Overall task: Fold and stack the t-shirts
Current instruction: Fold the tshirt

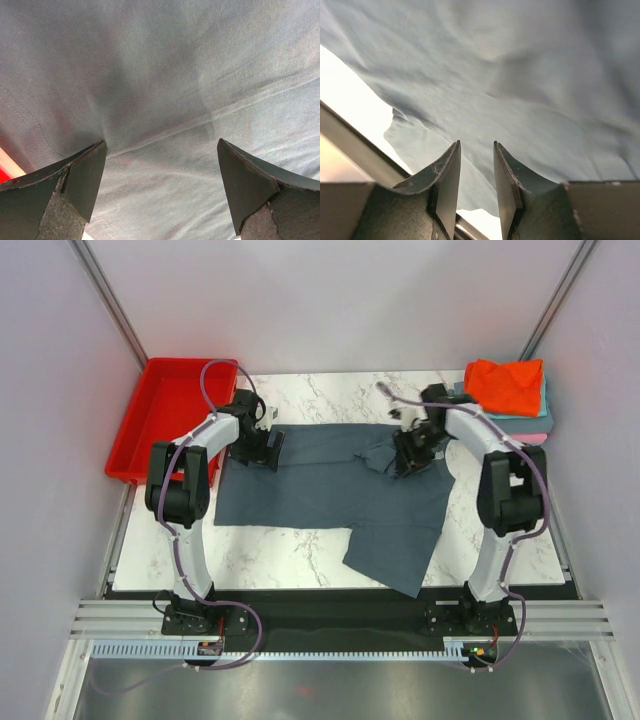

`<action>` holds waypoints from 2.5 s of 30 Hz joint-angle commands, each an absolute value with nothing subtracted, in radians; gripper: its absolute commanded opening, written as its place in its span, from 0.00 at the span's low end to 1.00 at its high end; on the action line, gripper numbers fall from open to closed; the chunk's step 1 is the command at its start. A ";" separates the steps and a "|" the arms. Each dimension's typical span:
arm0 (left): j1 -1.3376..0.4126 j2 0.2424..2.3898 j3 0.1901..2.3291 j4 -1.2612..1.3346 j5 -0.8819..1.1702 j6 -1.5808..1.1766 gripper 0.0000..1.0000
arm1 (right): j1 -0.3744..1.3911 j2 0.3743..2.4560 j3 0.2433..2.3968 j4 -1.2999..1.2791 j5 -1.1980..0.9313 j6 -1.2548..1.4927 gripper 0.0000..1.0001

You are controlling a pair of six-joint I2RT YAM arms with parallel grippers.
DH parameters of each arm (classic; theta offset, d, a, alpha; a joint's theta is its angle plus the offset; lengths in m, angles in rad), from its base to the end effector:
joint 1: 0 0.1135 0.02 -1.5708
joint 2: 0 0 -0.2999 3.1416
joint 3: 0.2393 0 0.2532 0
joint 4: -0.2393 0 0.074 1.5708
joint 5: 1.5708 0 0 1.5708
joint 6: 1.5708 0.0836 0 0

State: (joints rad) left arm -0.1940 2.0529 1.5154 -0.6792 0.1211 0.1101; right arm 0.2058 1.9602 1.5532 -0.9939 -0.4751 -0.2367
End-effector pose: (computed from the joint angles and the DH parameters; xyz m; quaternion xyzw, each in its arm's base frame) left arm 0.4450 -0.0977 0.1576 0.1594 0.9696 -0.0669 0.1732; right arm 0.3921 0.1209 0.2025 -0.2320 0.9404 0.2332 0.0861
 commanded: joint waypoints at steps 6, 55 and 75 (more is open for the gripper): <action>-0.202 2.051 1.509 -0.678 0.084 0.147 0.99 | -0.069 2.017 1.583 -0.959 -0.811 -0.126 0.40; -0.247 2.051 1.489 -0.676 0.009 0.198 0.99 | -0.186 2.303 1.804 -0.919 -0.686 -0.118 0.01; -0.245 2.062 1.502 -0.670 0.026 0.186 0.99 | -0.272 2.214 1.836 -0.950 -0.557 -0.155 0.00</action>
